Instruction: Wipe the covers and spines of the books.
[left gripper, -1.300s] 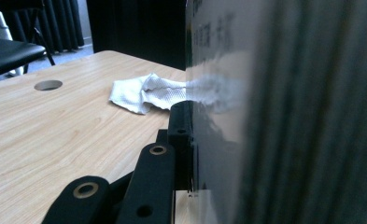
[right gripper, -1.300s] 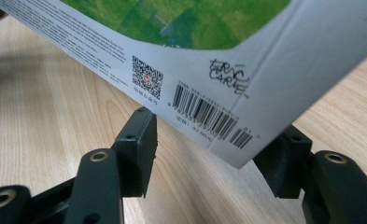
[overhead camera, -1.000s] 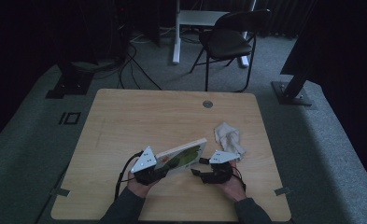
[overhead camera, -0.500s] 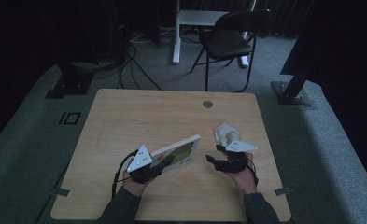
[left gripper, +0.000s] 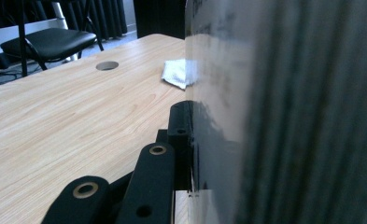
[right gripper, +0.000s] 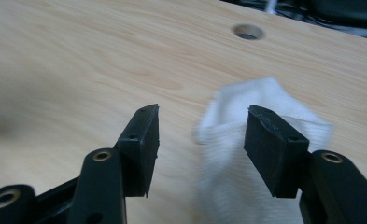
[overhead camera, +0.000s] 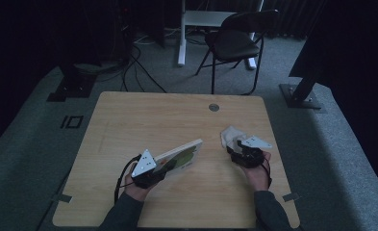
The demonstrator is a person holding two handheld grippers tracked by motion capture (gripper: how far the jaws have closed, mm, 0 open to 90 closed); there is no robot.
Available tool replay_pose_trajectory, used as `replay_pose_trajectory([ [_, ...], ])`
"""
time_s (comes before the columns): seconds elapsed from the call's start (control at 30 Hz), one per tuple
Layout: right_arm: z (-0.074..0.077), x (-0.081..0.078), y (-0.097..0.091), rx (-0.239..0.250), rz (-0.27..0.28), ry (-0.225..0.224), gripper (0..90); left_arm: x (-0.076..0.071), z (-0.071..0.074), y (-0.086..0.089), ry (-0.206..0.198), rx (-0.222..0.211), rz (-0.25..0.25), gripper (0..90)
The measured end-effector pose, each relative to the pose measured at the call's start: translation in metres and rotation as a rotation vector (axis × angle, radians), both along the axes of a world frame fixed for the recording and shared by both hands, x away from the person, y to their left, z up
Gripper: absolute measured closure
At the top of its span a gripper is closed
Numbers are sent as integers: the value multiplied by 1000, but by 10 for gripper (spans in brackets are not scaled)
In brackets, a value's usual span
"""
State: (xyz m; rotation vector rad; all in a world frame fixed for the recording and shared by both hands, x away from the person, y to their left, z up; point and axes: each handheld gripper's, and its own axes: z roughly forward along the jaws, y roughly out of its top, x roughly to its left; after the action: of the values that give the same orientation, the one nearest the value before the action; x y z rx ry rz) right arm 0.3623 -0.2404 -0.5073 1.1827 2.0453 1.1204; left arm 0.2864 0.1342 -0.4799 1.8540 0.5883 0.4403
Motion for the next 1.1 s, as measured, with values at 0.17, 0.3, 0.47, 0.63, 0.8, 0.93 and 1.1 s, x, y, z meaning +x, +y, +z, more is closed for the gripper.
replay_pose_trajectory([
  [0.17,-4,14,-7,-23,-70,2,431,0,0,0,0,3,-2,782],
  [0.3,-9,25,-10,-22,-94,35,413,1,0,0,2,3,-1,782],
  [0.47,-17,34,-10,-36,-110,60,403,0,-1,0,2,3,-2,782],
  [0.63,-27,38,-11,-52,-129,105,412,0,-1,0,1,4,-5,782],
  [0.8,-35,39,-9,-60,-136,141,477,0,-1,-1,-2,8,3,782],
  [0.93,-37,40,-7,-88,-146,161,514,0,0,1,-4,6,3,782],
  [1.1,-38,39,-8,-84,-144,166,571,0,0,2,-5,-1,7,782],
])
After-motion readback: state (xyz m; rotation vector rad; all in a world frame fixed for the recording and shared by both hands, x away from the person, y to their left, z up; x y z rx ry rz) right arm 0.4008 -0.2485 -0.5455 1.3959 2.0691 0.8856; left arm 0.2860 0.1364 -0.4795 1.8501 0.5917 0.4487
